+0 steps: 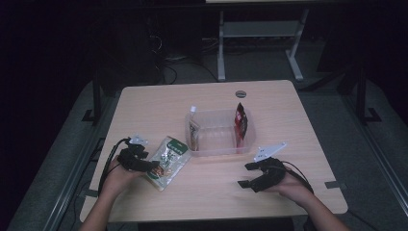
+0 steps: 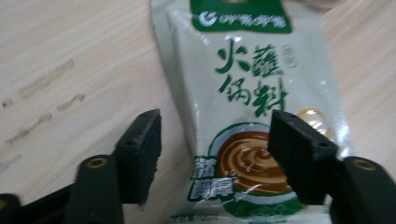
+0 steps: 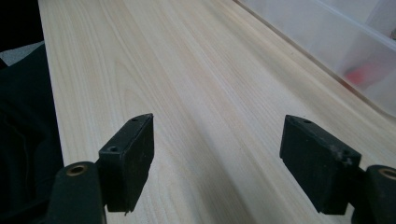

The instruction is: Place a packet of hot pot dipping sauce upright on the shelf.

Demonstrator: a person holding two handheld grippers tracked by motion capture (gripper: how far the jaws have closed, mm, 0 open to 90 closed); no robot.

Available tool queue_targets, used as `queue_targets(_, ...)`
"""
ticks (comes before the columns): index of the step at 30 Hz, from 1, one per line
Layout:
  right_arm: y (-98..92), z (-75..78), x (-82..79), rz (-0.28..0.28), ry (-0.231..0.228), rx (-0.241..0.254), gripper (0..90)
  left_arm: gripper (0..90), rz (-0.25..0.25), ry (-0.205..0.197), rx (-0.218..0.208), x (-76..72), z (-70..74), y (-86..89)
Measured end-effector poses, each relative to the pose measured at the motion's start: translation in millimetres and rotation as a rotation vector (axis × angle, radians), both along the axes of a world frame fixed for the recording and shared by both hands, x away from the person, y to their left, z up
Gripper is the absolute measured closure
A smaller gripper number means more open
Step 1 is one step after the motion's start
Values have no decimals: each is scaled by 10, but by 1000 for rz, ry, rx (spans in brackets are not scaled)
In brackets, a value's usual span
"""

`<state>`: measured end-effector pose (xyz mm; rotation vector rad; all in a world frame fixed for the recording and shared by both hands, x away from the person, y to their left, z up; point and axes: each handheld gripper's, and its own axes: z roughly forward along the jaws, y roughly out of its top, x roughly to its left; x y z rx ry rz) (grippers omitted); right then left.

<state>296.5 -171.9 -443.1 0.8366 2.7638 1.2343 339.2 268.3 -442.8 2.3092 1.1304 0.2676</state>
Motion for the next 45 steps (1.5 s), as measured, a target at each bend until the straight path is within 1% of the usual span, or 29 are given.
queue_targets(1, 0, 2, 0, 0, -1, 0, 257, 333, -7, 10, 5, 2, -35, -12)
queue_targets(3, -1, 3, 0, 1, -2, -2, 257, 333, -17, 28, -14, 1, -83, -37)
queue_targets(4, -2, 2, 2, 1, -1, -2, 257, 347, -25, 24, -15, -8, -85, -51)
queue_targets(5, -3, 1, 6, 1, -2, -2, 257, 391, -26, 23, -9, -20, -78, -76)
queue_targets(7, -3, -2, 9, -1, -1, -3, 257, 418, -19, 8, 15, -35, -78, -105)
queue_targets(8, -2, -2, 10, -2, 0, -4, 257, 447, -18, 2, 19, -43, -76, -106)
queue_targets(10, -2, -3, 14, -1, -2, -5, 257, 522, -10, 3, 11, -46, -73, -97)
queue_targets(12, 2, -1, 15, 1, -7, -6, 257, 625, -11, 1, 11, -41, -68, -80)
queue_targets(14, 6, 1, 10, 1, -8, -5, 258, 730, -7, 6, -3, -34, -69, -63)
queue_targets(17, 10, 1, 7, 1, -7, -6, 259, 811, -17, 11, -2, -24, -66, -55)
queue_targets(18, 12, 1, 7, 1, -6, -7, 259, 830, -9, 9, -18, -23, -72, -56)
queue_targets(20, 12, 4, 6, 0, -6, -5, 259, 853, -10, 18, -34, -16, -62, -26)
queue_targets(21, 11, 6, 7, 1, -8, -4, 259, 869, -9, 28, -53, -11, -52, -6)
queue_targets(22, 10, 10, 4, -1, -8, -4, 258, 882, -9, 28, -66, -9, -45, 7)
queue_targets(24, 0, 15, 1, 0, -11, -2, 258, 895, -9, 25, -86, -9, -21, 37)
queue_targets(25, -3, 16, 1, 0, -12, -3, 259, 897, -9, 18, -99, -12, -9, 54)
queue_targets(26, -7, 16, 2, 0, -14, -2, 259, 898, -8, 20, -115, -14, 8, 86)
queue_targets(30, -24, 21, 14, -9, -18, 7, 259, 900, -11, 5, -113, -53, 95, 164)
queue_targets(31, -27, 24, 15, -10, -18, 9, 259, 900, -12, -2, -118, -71, 120, 181)
queue_targets(34, -44, 33, 23, -15, -16, 23, 259, 900, -14, -20, -116, -176, 187, 244)
queue_targets(36, -57, 39, 34, -12, -20, 27, 263, 900, -13, -31, -112, -266, 206, 297)
queue_targets(39, -68, 68, 50, -15, -10, 53, 268, 900, -13, -42, -118, -405, 225, 370)
queue_targets(41, -68, 86, 58, -16, -13, 63, 269, 900, -16, -51, -114, -480, 248, 404)
queue_targets(45, -45, 135, 67, -10, -21, 86, 268, 900, -22, -79, -135, -674, 303, 448)
